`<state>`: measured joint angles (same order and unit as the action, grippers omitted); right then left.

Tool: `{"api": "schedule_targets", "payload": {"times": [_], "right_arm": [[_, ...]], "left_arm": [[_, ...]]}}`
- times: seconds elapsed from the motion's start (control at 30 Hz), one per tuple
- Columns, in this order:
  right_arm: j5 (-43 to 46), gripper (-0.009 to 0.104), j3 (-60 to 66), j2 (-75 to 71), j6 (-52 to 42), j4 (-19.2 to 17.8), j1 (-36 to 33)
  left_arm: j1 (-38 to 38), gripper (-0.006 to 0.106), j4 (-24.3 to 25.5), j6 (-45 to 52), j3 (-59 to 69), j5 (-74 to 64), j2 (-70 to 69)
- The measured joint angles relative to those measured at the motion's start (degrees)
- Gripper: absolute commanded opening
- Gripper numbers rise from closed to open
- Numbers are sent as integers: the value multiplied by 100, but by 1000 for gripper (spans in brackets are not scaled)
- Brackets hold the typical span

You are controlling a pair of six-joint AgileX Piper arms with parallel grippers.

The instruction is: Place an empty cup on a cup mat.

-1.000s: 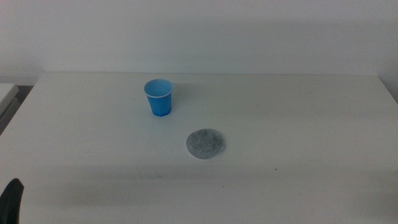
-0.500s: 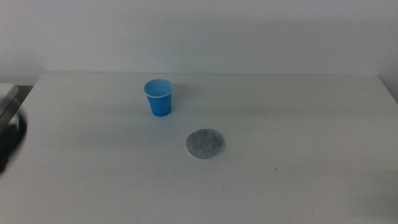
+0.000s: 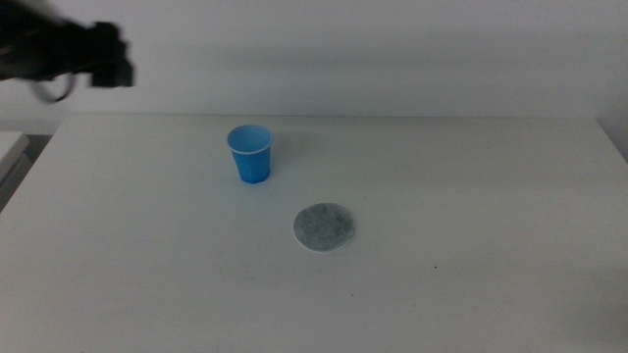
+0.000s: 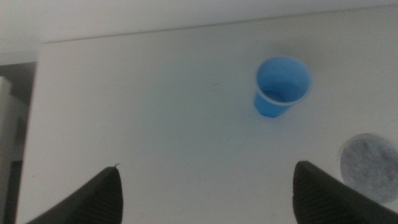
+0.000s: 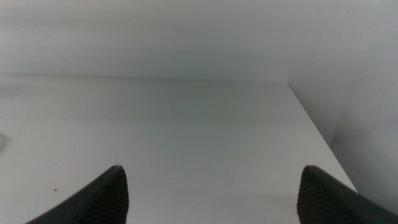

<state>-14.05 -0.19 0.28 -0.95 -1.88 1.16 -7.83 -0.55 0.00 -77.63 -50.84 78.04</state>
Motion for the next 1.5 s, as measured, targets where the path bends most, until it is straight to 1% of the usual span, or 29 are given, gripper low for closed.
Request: {"api": "schedule_targets", "payload": {"times": [0.07,0.13,0.3,0.43,0.73,0.9,0.97,1.07,1.1,1.2,1.33,1.37,1.5], "right_arm": [[0,93,0,0,0,0,0],[0,93,0,0,0,0,0],[0,93,0,0,0,0,0],[0,93,0,0,0,0,0],[0,93,0,0,0,0,0],[0,93,0,0,0,0,0],[0,93,0,0,0,0,0],[0,93,0,0,0,0,0],[0,93,0,0,0,0,0],[0,93,0,0,0,0,0],[0,93,0,0,0,0,0],[0,93,0,0,0,0,0],[0,93,0,0,0,0,0]], "left_arm": [[-258,94,288,-282,-540,-233,586],[-494,94,450,-511,-1128,-438,1173],[-811,94,462,-703,-2308,-872,2457],[-836,94,416,-726,-2929,-943,3385],[-836,94,416,-927,-3147,-52,4727],[-814,94,416,-1011,-3147,243,5044],[-814,92,416,-1029,-3147,270,5087],[-777,80,365,-1044,-3161,280,5099],[-771,73,337,-1044,-3161,284,5099],[-702,45,266,-1044,-3174,284,5099],[-656,1,136,-1044,-3188,152,5099],[-656,-2,125,-1044,-3188,123,5110],[-656,-2,55,-1047,-3239,26,5122]]}}
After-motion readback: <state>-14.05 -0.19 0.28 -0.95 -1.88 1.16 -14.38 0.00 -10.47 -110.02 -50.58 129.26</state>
